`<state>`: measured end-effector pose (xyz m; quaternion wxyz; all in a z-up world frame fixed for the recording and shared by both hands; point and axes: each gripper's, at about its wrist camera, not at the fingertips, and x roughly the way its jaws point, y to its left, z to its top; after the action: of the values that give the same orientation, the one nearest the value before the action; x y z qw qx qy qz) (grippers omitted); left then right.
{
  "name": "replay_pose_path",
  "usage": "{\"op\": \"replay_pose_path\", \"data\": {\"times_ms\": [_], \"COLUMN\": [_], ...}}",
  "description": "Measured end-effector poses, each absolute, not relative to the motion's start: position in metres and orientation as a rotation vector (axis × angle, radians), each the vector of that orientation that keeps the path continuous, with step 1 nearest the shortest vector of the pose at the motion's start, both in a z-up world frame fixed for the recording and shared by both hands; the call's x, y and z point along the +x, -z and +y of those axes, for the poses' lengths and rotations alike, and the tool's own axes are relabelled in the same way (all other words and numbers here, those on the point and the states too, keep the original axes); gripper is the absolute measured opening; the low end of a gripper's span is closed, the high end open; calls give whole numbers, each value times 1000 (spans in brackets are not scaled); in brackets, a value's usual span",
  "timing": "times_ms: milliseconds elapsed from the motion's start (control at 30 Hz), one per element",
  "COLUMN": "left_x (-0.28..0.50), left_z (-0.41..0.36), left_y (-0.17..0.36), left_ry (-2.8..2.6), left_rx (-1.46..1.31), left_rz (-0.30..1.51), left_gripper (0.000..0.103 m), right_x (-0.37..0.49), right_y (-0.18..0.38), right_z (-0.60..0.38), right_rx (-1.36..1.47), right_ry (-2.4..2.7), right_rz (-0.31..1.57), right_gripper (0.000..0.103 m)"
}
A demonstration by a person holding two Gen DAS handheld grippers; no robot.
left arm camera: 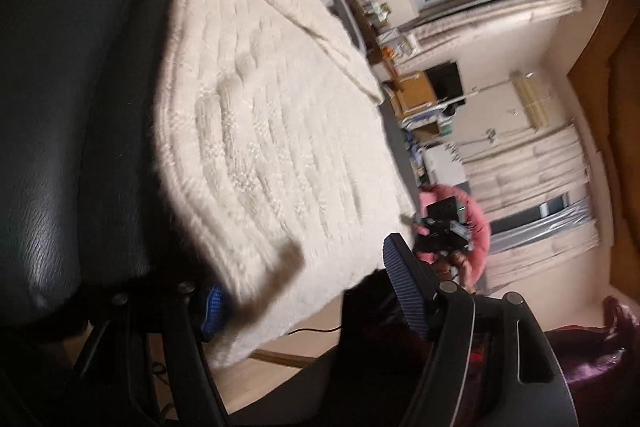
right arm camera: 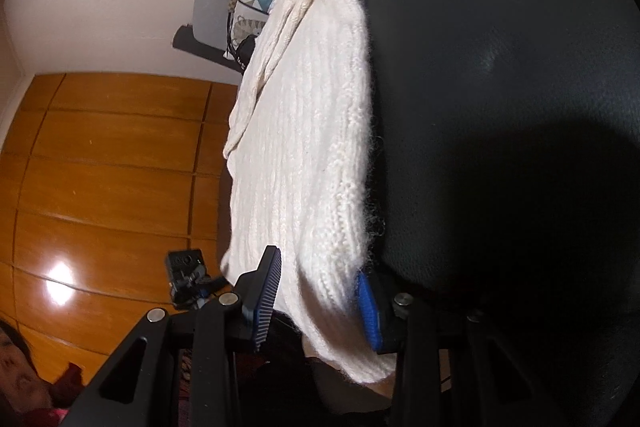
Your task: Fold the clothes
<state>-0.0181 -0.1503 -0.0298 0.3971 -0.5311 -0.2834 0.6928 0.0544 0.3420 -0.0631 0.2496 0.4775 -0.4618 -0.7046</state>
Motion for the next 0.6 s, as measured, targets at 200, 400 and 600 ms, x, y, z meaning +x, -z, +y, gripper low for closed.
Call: {"op": "replay_pose_path", "data": {"times_ms": [200, 400, 600], "left_x": [-20, -11, 6], "left_z": [-143, -146, -133], "left_y": [27, 28, 20], "left_ry": [-1799, -1850, -1986], "left_rx": [-1329, -1310, -1230], "left_rz": [-665, -636, -524], "left_gripper": [71, 71, 71], "right_x": [56, 52, 53], "right_y": [54, 45, 37], "right_z": [336, 329, 320], "right_rx": [1301, 1301, 1295], "right_ry": [1991, 2074, 2149], "right_rz": [-1166, -1071, -1004], "right_gripper": [36, 36, 36]}}
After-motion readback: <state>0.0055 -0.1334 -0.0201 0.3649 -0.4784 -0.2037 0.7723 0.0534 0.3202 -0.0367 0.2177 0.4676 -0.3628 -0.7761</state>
